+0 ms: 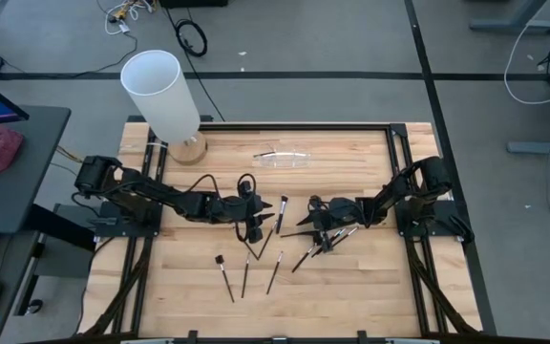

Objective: Pick & Place Makeup Supplies
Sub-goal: Put the makeup brush into the transparent organizer

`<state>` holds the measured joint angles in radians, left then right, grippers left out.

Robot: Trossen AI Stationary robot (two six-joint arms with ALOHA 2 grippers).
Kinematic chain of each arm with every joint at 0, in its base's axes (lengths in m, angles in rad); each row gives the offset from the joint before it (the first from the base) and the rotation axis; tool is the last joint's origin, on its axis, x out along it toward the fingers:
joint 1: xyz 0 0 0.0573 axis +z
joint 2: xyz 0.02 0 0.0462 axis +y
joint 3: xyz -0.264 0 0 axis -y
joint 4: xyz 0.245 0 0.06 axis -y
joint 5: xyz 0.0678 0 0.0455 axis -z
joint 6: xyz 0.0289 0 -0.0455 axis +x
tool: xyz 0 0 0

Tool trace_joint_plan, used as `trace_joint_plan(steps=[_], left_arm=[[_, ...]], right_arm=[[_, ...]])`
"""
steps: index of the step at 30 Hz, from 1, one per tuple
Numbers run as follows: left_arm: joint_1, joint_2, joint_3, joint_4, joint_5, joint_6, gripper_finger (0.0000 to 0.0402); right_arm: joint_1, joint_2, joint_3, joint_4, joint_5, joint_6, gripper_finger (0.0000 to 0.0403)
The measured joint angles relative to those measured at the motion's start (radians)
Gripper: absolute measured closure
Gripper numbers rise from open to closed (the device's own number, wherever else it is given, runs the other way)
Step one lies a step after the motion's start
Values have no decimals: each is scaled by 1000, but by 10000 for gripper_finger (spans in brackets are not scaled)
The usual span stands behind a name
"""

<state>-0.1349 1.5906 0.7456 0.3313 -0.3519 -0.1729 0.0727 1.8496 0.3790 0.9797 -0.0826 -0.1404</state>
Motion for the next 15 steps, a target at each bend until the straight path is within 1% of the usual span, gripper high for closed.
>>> trace_joint_plan(steps=[5,10,15], left_arm=[[-1,0,0,7,39,0,275],[0,0,0,9,40,0,275],[0,0,0,9,40,0,275]], right_arm=[[0,0,0,-12,-4,5,266],[0,4,0,-47,-4,7,279],[0,39,1,-27,-8,39,295]])
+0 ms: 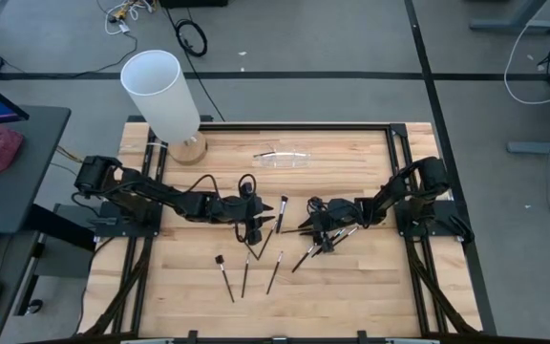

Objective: Pick & Place Makeup Supplies
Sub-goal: Put the makeup brush into the transparent organizer

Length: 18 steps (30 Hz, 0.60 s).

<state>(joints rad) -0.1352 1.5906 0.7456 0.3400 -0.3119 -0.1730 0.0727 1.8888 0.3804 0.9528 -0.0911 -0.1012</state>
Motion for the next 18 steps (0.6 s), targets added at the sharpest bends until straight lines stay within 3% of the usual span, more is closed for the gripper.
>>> trace_joint_plan(steps=[6,12,18], left_arm=[[0,0,0,10,9,-1,275],[0,0,0,74,98,-2,275],[-13,58,13,176,160,1,275]], right_arm=[[-1,73,0,87,0,-12,326],[-1,93,2,116,0,-35,389],[-1,99,0,192,4,-70,388]])
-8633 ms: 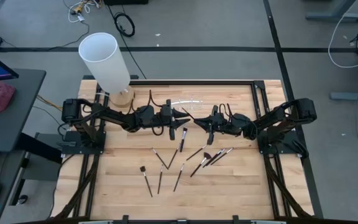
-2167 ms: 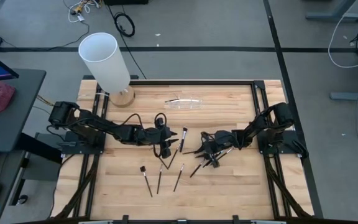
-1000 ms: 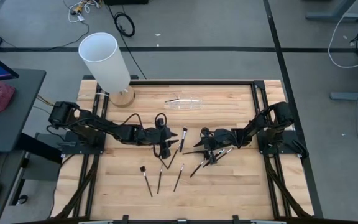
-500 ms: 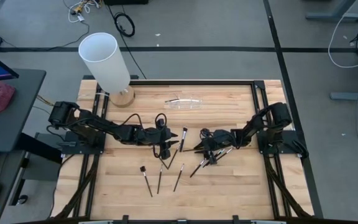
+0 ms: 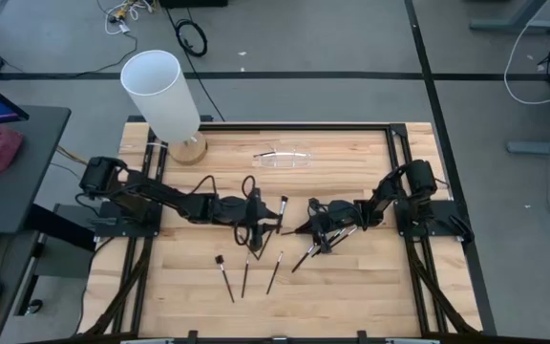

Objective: Pick & Place Makeup Supplies
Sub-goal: Put the makeup brush into the transparent organizer

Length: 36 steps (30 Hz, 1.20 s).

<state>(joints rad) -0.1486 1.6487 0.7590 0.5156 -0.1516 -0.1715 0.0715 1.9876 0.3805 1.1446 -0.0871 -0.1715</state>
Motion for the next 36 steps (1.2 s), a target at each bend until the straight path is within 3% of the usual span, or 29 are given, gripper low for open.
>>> trace_joint_plan(steps=[5,13,19,29,36], left_arm=[[17,87,54,-42,26,0,275],[35,140,198,-311,55,-1,275],[34,139,281,-509,52,-58,275],[34,178,280,-546,48,-106,275],[34,232,280,-543,3,-54,275]], right_arm=[[-1,-9,19,-11,8,-31,394],[-1,-11,102,-64,9,-139,394],[-1,-21,161,-182,77,-165,394],[2,-22,184,-190,78,-207,394],[2,-22,184,-190,78,-208,394]])
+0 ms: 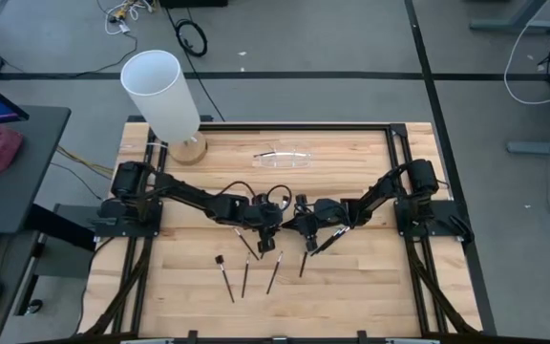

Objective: Pick & Place Makeup Supplies
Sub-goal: Put the makeup brush into the transparent organizer

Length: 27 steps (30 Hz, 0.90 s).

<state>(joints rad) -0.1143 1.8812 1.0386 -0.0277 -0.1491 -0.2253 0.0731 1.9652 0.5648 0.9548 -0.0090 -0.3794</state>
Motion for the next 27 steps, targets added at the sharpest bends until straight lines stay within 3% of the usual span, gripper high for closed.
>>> trace_joint_plan(steps=[18,27], left_arm=[[6,0,0,-9,12,12,278],[6,0,0,-3,4,15,334]], right_arm=[[0,-2,0,33,0,-31,394],[0,-2,0,46,1,-48,394]])
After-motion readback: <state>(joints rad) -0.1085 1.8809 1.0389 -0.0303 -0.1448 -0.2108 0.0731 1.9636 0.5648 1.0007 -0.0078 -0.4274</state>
